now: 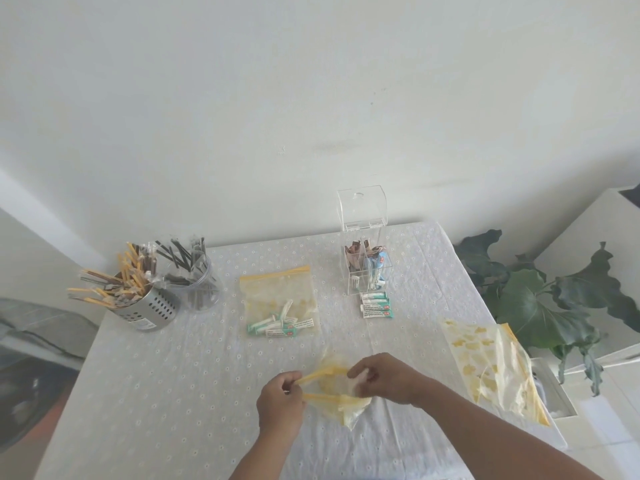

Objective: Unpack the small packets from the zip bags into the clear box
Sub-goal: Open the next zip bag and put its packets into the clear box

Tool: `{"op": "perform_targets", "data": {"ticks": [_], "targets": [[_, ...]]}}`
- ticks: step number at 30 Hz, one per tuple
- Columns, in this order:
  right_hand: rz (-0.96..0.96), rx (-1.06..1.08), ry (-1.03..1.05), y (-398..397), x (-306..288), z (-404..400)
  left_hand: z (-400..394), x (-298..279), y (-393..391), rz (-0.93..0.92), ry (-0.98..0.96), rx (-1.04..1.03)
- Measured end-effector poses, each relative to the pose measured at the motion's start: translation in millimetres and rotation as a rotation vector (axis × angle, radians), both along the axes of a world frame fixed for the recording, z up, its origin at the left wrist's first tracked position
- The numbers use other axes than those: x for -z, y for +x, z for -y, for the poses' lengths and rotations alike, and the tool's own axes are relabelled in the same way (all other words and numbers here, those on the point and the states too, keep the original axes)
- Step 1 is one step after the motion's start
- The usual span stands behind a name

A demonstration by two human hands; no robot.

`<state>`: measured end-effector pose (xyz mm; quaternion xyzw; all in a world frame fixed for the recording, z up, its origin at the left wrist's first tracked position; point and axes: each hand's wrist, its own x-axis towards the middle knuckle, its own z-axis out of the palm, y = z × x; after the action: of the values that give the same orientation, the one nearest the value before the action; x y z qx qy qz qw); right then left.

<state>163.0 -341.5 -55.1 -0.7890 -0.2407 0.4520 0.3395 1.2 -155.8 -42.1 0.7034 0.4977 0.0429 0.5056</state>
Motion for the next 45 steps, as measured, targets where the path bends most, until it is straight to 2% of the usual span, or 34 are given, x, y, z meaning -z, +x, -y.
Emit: {"op": "perform_targets", "data": {"ticks": [2, 5, 10, 14, 22, 30, 32, 35, 36, 38, 40, 42, 43, 45], "targets": [[0.015, 0.019, 0.018, 3, -5, 7, -2, 1, -2, -0.017, 0.019, -0.018], [0.022, 0.237, 0.081, 6, -11, 15, -4, 1, -4, -0.014, 0.016, 0.008], [0.17, 0.553, 0.13, 38, -44, 10, 3, -1, -5, 0.022, -0.026, 0.122], [0.291, 0.685, 0.117, 80, -85, -6, 12, -4, -5, 0.042, -0.024, 0.228], [0.419, 0.696, 0.024, 157, -122, -50, 19, -9, -10, 0.071, 0.012, 0.291], [0.467, 0.404, -0.264, 179, -111, -77, 11, -4, -23, 0.058, 0.001, 0.296], [0.523, 0.472, -0.217, 180, -110, -80, 11, -2, -25, 0.057, -0.026, 0.297], [0.646, 0.593, -0.012, 159, -116, -76, 13, -1, -26, 0.029, -0.052, 0.31], [0.657, 0.55, 0.058, 146, -112, -72, 12, 1, -26, 0.018, -0.052, 0.311], [0.616, 0.319, 0.13, 113, -95, -57, 11, 5, -25, -0.011, -0.046, 0.299], [0.511, -0.043, 0.061, 78, -72, -39, 9, 8, -21, -0.028, -0.041, 0.287], [0.351, -0.353, -0.102, 47, -46, -26, 8, 8, -15, -0.032, -0.044, 0.276], [0.279, -0.422, -0.169, 30, -36, -22, 8, 8, -12, -0.032, -0.045, 0.265], [0.222, -0.416, -0.198, 5, -15, -16, 5, 8, -4, -0.03, -0.071, 0.22]]}}
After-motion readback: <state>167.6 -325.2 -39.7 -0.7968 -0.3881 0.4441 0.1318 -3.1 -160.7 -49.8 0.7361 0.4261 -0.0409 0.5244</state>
